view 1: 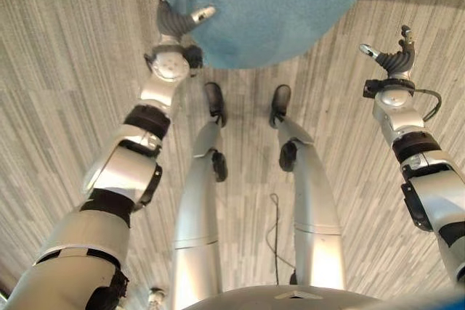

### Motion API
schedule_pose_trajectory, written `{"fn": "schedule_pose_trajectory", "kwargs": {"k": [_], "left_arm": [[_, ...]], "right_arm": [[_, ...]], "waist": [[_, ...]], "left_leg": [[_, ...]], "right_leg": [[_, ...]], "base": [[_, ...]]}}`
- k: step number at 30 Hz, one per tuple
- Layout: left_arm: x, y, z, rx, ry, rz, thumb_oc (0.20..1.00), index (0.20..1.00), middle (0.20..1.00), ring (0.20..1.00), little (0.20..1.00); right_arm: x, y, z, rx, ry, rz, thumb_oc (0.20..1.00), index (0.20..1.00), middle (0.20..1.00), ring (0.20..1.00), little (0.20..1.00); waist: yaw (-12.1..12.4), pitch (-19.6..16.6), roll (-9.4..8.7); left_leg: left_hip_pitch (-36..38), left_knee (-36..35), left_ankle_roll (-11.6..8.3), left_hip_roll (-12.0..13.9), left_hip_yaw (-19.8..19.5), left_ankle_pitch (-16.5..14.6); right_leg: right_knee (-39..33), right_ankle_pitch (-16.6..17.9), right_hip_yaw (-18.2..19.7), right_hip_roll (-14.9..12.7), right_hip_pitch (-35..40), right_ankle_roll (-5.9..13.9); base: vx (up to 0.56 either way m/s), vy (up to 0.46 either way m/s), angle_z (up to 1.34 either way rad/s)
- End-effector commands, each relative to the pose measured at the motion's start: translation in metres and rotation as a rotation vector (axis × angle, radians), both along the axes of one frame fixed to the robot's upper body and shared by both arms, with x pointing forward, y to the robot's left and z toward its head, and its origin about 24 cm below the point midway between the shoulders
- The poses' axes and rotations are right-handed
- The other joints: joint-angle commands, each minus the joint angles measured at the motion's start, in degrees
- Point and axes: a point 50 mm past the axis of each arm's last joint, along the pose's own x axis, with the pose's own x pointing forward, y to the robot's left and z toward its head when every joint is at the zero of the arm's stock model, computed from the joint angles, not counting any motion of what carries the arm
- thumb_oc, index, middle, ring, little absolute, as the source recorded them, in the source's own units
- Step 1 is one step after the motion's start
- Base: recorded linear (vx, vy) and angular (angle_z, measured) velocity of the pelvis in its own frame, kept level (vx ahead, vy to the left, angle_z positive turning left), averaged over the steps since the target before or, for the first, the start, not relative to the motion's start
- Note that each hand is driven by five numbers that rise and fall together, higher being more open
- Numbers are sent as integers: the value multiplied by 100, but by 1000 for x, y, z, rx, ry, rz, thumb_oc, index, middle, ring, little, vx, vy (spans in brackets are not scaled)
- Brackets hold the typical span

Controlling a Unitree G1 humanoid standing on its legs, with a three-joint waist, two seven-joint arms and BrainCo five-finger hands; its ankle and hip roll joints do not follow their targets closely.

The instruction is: Pick up all the scattered cushions and arrange them neatly on the sofa.

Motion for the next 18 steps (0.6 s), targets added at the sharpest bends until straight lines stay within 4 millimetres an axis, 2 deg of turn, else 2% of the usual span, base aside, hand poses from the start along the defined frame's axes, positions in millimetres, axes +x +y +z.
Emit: {"fn": "schedule_pose_trajectory", "kwargs": {"k": [1, 3, 4, 6, 7, 8, 12, 14, 16, 18], "left_arm": [[-1, -5, -23, -1, 49, -19, 1000, 1000, 1000, 1000, 1000], [-2, -16, -38, -22, 88, -48, 1000, 1000, 1000, 1000, 1000], [-2, -16, -38, -22, 91, -48, 1000, 1000, 1000, 1000, 1000], [-3, -23, -43, -33, 98, -67, 1000, 1000, 1000, 1000, 1000], [-3, -25, -41, -29, 86, -76, 1000, 1000, 1000, 1000, 1000], [-4, -25, -42, -30, 88, -76, 1000, 1000, 1000, 1000, 1000], [-4, -24, -28, -42, 36, -84, 1000, 1000, 1000, 1000, 1000], [-4, -24, -27, -44, 29, -82, 1000, 1000, 1000, 1000, 1000], [-4, -23, -13, -45, -13, -81, 1000, 1000, 1000, 1000, 1000], [-5, -25, -7, -45, -41, -87, 1000, 1000, 1000, 1000, 1000]], "right_arm": [[-3, -13, 12, -53, -23, -32, 1000, 1000, 1000, 1000, 1000], [1, -11, 22, -63, -39, -23, 1000, 1000, 1000, 1000, 1000], [0, -10, 22, -63, -37, -23, 1000, 1000, 1000, 1000, 1000], [3, -4, 31, -69, -64, -2, 1000, 1000, 1000, 1000, 1000], [6, 3, 41, -81, -89, 15, 1000, 1000, 1000, 1000, 1000], [6, 3, 40, -82, -87, 15, 1000, 1000, 1000, 1000, 1000], [9, 14, 56, -103, -127, 36, 1000, 1000, 1000, 1000, 1000], [10, 17, 58, -106, -133, 41, 1000, 1000, 1000, 1000, 1000], [11, 24, 67, -109, -159, 53, 1000, 1000, 1000, 1000, 1000], [13, 29, 67, -115, -156, 66, 1000, 1000, 1000, 1000, 1000]], "waist": [[-105, -38, 123], [-82, -171, 113], [-72, -123, 111], [-33, -141, 106], [5, -215, 119], [14, -163, 119], [72, -200, 165], [95, -94, 173], [110, -159, 205], [131, -167, 235]], "left_leg": [[231, 78, 111, -203, -579, -1064], [37, 160, 134, -213, -570, -1054], [170, 84, 109, -210, -590, -1064], [182, 67, 110, -219, -593, -1062], [33, 113, 130, -228, -590, -1036], [166, 39, 105, -226, -610, -1046], [38, 46, 107, -255, -654, -990], [257, -97, 74, -263, -688, -980], [81, -109, 75, -286, -707, -906], [66, -157, 60, -315, -738, -874]], "right_leg": [[-492, -273, -90, 228, 346, 337], [-443, -263, -80, 218, 158, 303], [-499, -272, -75, 235, 282, 330], [-521, -277, -80, 238, 288, 332], [-485, -284, -103, 217, 153, 304], [-539, -294, -101, 232, 278, 331], [-492, -313, -123, 207, 163, 300], [-573, -320, -132, 225, 362, 328], [-492, -335, -162, 181, 179, 308], [-448, -374, -171, 170, 136, 300]], "base": [[0, 0, 0], [0, 0, 0], [0, 0, 0], [17, -15, 0], [0, 0, 0], [0, 0, 0], [0, 0, 0], [0, 0, 0], [16, -9, 0], [17, -8, 7]]}}
